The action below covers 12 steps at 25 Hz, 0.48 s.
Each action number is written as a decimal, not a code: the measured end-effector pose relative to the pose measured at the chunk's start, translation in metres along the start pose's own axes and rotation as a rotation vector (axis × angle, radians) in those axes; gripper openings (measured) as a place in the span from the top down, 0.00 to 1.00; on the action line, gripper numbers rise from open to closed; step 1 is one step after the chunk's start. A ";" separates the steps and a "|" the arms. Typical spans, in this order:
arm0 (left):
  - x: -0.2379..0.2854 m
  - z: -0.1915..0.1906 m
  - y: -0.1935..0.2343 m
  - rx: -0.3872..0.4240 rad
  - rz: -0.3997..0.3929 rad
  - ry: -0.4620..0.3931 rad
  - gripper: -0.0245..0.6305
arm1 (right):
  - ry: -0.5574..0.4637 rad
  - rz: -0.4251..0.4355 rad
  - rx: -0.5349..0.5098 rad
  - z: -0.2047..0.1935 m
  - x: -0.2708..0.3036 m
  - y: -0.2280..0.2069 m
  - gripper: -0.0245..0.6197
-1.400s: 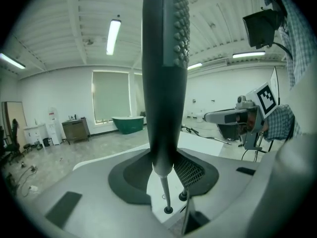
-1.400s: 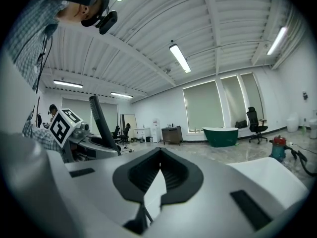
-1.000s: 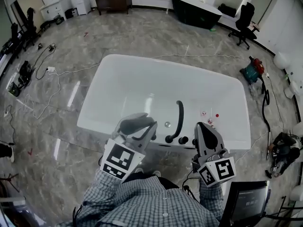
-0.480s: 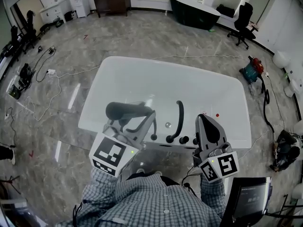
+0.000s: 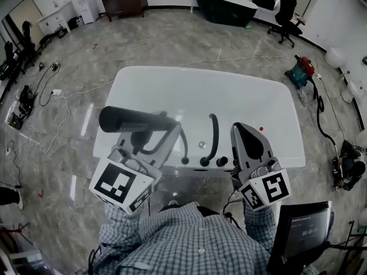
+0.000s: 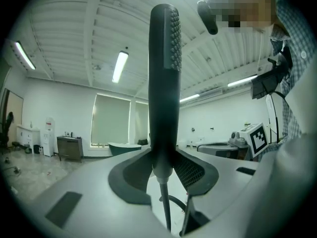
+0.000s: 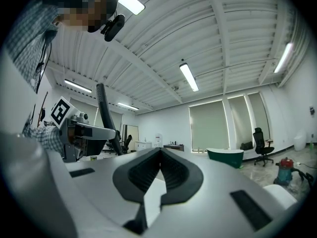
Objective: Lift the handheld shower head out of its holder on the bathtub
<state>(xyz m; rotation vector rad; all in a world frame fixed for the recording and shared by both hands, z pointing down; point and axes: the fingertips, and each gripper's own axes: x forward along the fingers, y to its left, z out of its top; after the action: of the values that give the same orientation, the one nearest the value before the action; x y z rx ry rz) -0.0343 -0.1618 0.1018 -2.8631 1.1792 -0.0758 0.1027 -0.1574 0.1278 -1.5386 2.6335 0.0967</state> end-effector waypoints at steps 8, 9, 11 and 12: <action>0.001 0.000 0.000 -0.005 0.008 -0.008 0.77 | -0.001 0.005 -0.007 0.000 -0.002 -0.004 0.94; 0.001 0.000 0.000 -0.004 0.008 -0.008 0.77 | -0.002 0.004 -0.007 0.001 -0.002 -0.004 0.94; 0.001 0.000 0.000 -0.001 0.007 -0.008 0.77 | -0.003 0.000 -0.006 0.000 -0.003 -0.005 0.94; 0.001 0.000 0.000 0.001 0.006 -0.008 0.77 | -0.003 -0.004 -0.004 0.000 -0.003 -0.006 0.94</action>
<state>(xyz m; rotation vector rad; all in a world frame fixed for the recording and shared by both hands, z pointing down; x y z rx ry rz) -0.0335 -0.1622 0.1018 -2.8561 1.1863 -0.0648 0.1094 -0.1574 0.1279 -1.5433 2.6294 0.1043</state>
